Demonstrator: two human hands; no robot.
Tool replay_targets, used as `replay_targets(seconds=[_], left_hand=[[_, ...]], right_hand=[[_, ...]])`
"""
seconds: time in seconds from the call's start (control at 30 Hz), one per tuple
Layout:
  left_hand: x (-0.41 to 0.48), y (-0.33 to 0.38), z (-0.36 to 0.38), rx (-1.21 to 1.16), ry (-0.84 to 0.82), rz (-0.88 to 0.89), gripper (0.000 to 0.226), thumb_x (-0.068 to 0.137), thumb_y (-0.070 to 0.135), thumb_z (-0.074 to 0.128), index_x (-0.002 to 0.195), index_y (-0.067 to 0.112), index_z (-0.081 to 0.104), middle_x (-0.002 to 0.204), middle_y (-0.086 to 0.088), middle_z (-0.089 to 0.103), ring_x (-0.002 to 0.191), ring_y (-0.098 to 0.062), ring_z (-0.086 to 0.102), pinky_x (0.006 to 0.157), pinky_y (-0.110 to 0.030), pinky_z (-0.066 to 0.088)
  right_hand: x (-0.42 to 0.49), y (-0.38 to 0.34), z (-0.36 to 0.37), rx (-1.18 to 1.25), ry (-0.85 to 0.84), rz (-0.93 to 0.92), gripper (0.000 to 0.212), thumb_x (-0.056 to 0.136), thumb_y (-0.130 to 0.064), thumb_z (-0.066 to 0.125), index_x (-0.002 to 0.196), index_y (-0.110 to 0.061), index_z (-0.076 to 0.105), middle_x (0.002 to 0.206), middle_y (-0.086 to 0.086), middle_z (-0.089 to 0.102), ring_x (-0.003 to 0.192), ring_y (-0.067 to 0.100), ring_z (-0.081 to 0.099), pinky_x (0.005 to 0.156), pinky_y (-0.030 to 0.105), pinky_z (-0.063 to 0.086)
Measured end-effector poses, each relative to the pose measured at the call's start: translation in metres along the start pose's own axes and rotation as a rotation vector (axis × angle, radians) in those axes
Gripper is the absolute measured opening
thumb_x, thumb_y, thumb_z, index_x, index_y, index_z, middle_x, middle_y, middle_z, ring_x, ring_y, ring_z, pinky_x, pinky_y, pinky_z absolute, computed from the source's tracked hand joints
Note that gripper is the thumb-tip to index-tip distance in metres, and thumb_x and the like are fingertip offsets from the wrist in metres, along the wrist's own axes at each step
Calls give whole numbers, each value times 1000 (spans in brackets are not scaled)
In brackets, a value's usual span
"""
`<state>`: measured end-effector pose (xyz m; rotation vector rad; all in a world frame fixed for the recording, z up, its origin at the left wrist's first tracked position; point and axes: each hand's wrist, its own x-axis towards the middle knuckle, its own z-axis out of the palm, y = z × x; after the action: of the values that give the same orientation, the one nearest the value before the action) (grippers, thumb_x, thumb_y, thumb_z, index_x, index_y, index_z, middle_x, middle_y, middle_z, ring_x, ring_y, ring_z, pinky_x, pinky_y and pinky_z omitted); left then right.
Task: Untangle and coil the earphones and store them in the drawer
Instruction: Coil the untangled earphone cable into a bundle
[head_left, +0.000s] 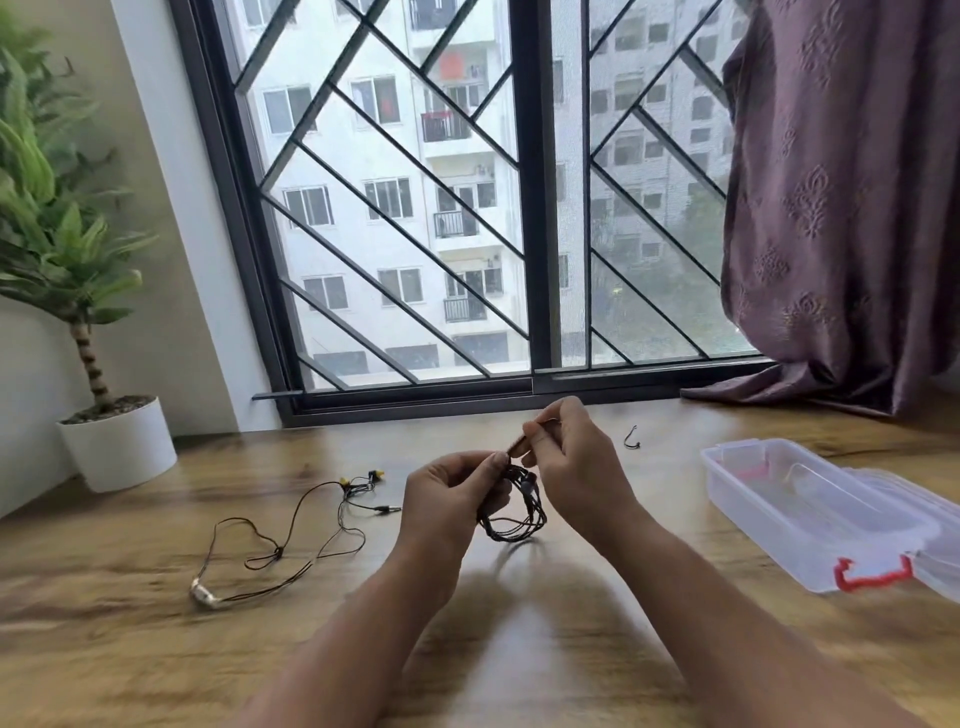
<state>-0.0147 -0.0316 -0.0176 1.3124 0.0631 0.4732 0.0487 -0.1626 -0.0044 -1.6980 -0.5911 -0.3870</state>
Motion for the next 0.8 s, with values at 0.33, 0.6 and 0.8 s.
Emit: replay_targets(seconds=[0.33, 0.6, 0.8], left_hand=[[2, 1, -3, -37, -58, -98, 20, 93, 8, 67, 103, -9, 71, 74, -13, 66, 60, -17, 59, 60, -23, 53], [5, 6, -5, -267, -51, -172, 15, 87, 1, 69, 99, -7, 71, 76, -16, 68, 62, -15, 64, 59, -21, 57], [4, 9, -3, -269, -67, -152, 11, 90, -1, 66, 98, -5, 72, 73, -13, 68, 60, -13, 65, 59, -20, 56]], right_hand=[[1, -5, 1, 27, 25, 62, 18, 106, -32, 44, 90, -37, 39, 77, 5, 77, 76, 20, 76, 77, 51, 60], [-6, -20, 4, 118, 76, -43, 16, 108, -23, 42, 93, -27, 39, 78, -5, 78, 70, 12, 75, 60, 36, 62], [-9, -25, 5, 146, 146, -105, 17, 108, -23, 41, 93, -29, 39, 79, -7, 78, 75, 11, 75, 56, 29, 59]])
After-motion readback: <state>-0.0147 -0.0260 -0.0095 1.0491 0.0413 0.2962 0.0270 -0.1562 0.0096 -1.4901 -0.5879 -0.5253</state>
